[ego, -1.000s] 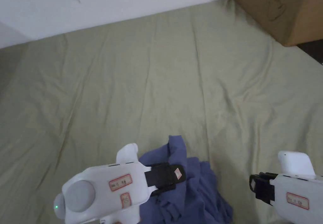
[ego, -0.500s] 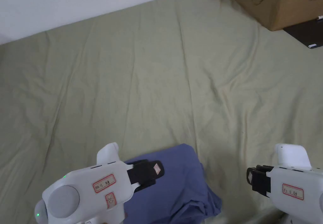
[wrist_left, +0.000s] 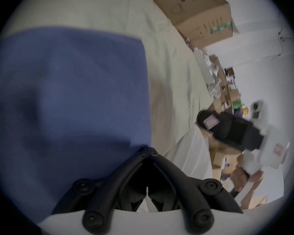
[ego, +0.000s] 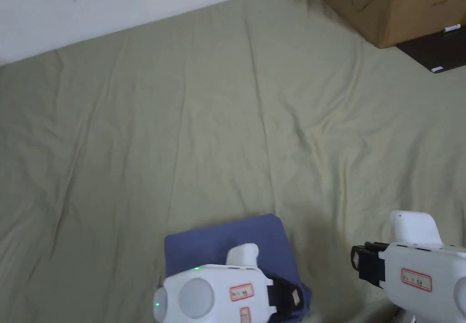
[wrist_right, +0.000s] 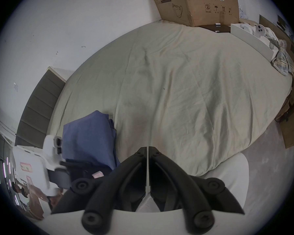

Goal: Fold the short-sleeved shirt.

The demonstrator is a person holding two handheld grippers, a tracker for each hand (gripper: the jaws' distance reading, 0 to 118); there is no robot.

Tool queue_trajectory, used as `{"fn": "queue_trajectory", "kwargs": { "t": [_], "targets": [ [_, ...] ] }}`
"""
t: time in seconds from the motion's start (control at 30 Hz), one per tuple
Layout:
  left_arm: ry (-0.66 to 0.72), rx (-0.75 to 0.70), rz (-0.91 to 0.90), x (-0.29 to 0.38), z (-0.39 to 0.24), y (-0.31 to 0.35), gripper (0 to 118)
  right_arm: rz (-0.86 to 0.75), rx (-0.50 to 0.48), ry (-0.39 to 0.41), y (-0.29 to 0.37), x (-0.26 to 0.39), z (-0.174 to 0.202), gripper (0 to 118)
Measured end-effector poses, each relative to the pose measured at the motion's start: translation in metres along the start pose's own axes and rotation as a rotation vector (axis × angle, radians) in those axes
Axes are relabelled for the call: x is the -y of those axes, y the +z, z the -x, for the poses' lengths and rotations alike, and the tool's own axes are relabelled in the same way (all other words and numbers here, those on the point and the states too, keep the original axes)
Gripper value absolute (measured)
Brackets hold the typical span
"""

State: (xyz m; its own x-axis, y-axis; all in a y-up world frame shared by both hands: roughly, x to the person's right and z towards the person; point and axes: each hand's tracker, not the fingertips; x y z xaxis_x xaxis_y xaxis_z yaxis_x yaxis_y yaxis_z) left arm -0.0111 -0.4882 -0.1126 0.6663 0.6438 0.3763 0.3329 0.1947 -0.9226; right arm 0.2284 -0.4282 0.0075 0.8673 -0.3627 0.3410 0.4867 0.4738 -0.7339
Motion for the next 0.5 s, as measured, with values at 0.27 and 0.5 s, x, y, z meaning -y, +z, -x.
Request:
{"fn": "queue_trajectory", "kwargs": {
  "t": [0.27, 0.5],
  "targets": [
    [-0.077, 0.068, -0.054, 0.003, -0.02, 0.023, 0, -0.004, 0.009, 0.029, 0.005, -0.004, 0.008, 3],
    [0.071, 0.114, -0.332, 0.008, 0.029, 0.127, 0, 0.011, -0.037, 0.153, -0.003, -0.015, 0.05, 3]
  ]
}}
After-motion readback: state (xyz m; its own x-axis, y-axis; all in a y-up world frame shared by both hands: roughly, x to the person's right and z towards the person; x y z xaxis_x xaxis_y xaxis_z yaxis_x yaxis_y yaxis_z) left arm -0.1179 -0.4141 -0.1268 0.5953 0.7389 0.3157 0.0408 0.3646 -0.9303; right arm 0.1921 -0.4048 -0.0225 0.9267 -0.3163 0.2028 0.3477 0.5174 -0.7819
